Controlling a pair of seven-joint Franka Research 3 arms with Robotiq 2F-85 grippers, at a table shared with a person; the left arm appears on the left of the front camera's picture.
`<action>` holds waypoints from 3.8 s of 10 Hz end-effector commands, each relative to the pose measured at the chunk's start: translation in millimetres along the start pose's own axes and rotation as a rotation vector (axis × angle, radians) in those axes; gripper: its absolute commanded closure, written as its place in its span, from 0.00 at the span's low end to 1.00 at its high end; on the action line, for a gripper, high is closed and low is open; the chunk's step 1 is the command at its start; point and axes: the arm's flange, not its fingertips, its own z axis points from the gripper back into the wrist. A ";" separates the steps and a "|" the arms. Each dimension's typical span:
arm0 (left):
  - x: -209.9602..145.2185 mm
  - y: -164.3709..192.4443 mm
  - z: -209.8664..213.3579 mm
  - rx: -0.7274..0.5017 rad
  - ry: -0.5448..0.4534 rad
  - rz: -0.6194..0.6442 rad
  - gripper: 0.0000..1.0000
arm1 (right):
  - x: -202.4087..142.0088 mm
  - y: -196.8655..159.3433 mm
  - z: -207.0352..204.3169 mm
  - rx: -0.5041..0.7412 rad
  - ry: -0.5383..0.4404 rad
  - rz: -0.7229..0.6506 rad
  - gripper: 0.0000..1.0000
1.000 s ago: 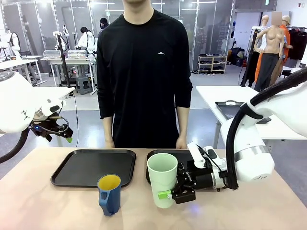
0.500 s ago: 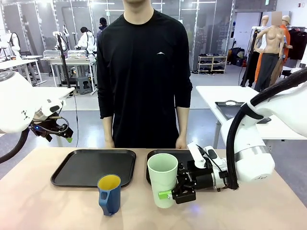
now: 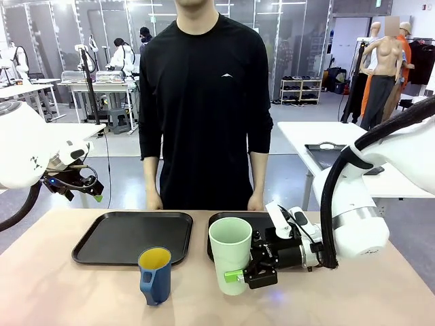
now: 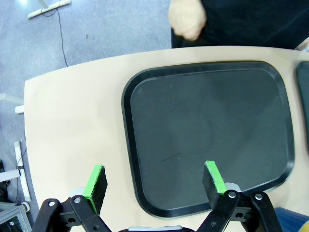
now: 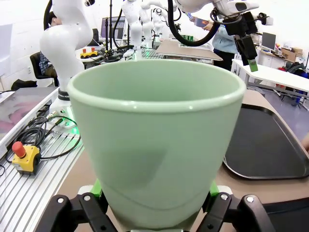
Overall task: Sort and store the cups by type.
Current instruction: Place the picked Reusable plastic cup into the Flat Tray indicated by the person.
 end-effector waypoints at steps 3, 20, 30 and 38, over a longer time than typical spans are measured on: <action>0.0 0.9 2.4 -0.003 0.005 0.002 0.00 | 0.9 0.0 -0.7 0.005 -0.010 0.005 0.41; 0.0 0.9 2.4 -0.003 0.005 0.002 0.00 | 37.9 -109.3 -69.2 -0.028 -0.070 0.049 0.16; 0.0 0.9 2.4 -0.003 0.005 0.002 0.00 | 35.9 -202.9 -197.2 -0.096 -0.133 0.007 0.16; 0.0 0.9 2.4 -0.003 0.005 0.002 0.00 | -9.5 -234.0 -228.6 -0.122 -0.064 0.000 0.16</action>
